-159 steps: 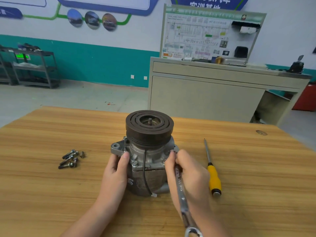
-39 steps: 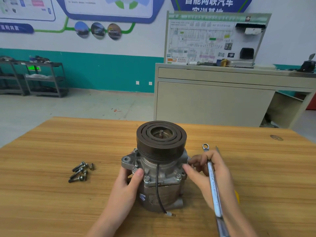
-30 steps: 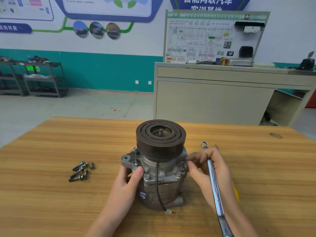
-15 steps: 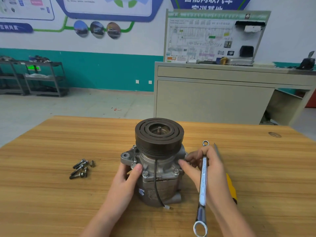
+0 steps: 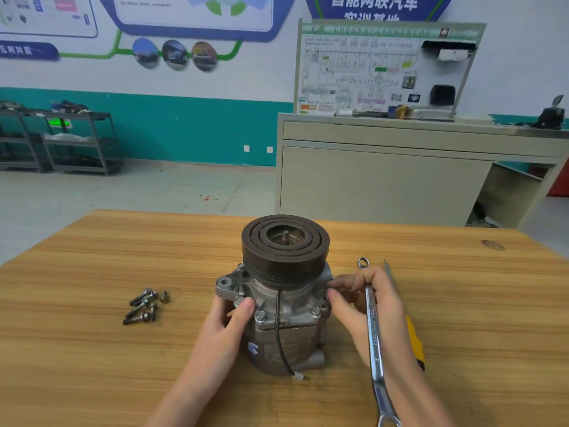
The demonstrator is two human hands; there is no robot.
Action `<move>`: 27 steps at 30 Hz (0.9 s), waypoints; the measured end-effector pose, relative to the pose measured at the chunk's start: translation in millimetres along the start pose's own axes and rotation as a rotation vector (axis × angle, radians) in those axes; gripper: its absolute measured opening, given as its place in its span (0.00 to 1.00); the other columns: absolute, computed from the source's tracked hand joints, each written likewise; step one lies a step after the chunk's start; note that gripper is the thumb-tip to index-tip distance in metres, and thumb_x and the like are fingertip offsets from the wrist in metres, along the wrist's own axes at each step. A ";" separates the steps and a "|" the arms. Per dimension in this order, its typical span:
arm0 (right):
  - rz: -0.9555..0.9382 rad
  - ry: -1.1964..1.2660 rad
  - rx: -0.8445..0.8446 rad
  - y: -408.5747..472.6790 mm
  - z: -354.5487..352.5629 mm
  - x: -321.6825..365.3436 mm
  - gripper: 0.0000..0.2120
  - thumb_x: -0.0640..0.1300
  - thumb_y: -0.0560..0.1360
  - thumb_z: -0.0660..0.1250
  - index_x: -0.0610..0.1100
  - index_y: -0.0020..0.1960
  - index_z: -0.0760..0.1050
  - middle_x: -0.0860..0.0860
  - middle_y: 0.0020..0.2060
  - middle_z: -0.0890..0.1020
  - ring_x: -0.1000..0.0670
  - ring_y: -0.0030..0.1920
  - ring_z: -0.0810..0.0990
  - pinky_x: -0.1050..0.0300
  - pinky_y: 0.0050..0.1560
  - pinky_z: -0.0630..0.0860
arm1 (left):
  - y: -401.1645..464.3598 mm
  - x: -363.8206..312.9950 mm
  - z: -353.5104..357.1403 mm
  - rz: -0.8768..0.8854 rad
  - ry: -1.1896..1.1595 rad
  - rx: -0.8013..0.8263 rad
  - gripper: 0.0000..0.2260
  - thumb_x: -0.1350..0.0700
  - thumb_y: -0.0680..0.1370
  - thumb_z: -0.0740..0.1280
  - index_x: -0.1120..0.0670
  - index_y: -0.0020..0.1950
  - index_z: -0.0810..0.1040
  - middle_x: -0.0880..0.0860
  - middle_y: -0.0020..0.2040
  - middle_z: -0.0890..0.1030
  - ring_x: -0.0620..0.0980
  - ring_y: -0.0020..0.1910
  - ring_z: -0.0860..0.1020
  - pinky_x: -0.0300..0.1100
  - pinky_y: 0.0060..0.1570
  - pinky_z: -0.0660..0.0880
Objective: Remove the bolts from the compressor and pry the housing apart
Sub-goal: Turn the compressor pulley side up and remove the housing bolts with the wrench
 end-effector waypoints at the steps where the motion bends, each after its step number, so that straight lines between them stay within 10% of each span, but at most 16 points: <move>1: 0.003 0.001 -0.003 0.4 0.4 0.1 0.17 0.43 0.64 0.77 0.58 0.37 0.69 0.52 0.40 0.82 0.54 0.39 0.80 0.61 0.41 0.78 | 0.0 0.2 -0.2 -0.001 0.005 -0.002 0.14 0.39 0.73 0.65 0.40 0.57 0.75 0.31 0.53 0.81 0.28 0.52 0.77 0.19 0.44 0.69; 5: 0.016 0.011 0.017 2.4 -0.4 -3.4 0.23 0.33 0.67 0.76 0.58 0.36 0.69 0.52 0.38 0.82 0.56 0.37 0.80 0.66 0.40 0.76 | 0.1 2.1 -1.4 -0.006 0.018 -0.013 0.14 0.40 0.71 0.64 0.38 0.56 0.75 0.30 0.52 0.81 0.28 0.52 0.77 0.19 0.42 0.69; 10: 0.002 0.053 0.006 0.4 -4.0 1.0 0.13 0.50 0.63 0.75 0.57 0.38 0.71 0.52 0.41 0.83 0.53 0.42 0.82 0.64 0.41 0.77 | -0.7 0.6 -0.1 -0.020 0.011 0.010 0.12 0.37 0.72 0.65 0.33 0.55 0.75 0.32 0.54 0.80 0.29 0.53 0.77 0.23 0.46 0.70; 15: -0.006 -0.008 0.006 2.2 -2.1 -4.3 0.22 0.34 0.67 0.75 0.58 0.37 0.70 0.53 0.39 0.83 0.53 0.39 0.82 0.67 0.41 0.76 | -1.0 -2.9 1.3 0.004 0.003 -0.002 0.17 0.40 0.69 0.63 0.41 0.57 0.74 0.29 0.50 0.80 0.26 0.49 0.77 0.19 0.41 0.69; 20: -0.018 0.031 0.000 1.1 -4.1 1.6 0.13 0.51 0.62 0.75 0.59 0.38 0.70 0.52 0.41 0.83 0.53 0.41 0.82 0.64 0.42 0.78 | -1.6 -4.5 1.6 -0.005 -0.001 -0.004 0.19 0.40 0.68 0.63 0.41 0.57 0.74 0.29 0.51 0.80 0.26 0.51 0.77 0.19 0.43 0.69; 27: 0.000 0.041 0.025 1.0 -0.9 -2.6 0.15 0.43 0.67 0.74 0.58 0.38 0.70 0.53 0.42 0.84 0.53 0.41 0.82 0.67 0.41 0.76 | -2.3 -5.2 1.3 -0.014 0.021 -0.031 0.16 0.41 0.68 0.62 0.43 0.54 0.74 0.26 0.46 0.79 0.23 0.47 0.75 0.17 0.39 0.67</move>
Point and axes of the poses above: each hand's wrist, its own y-axis towards the middle knuckle, its own z-axis out of the palm, x = y × z, the point moved 6 cm from there along y, towards the middle knuckle
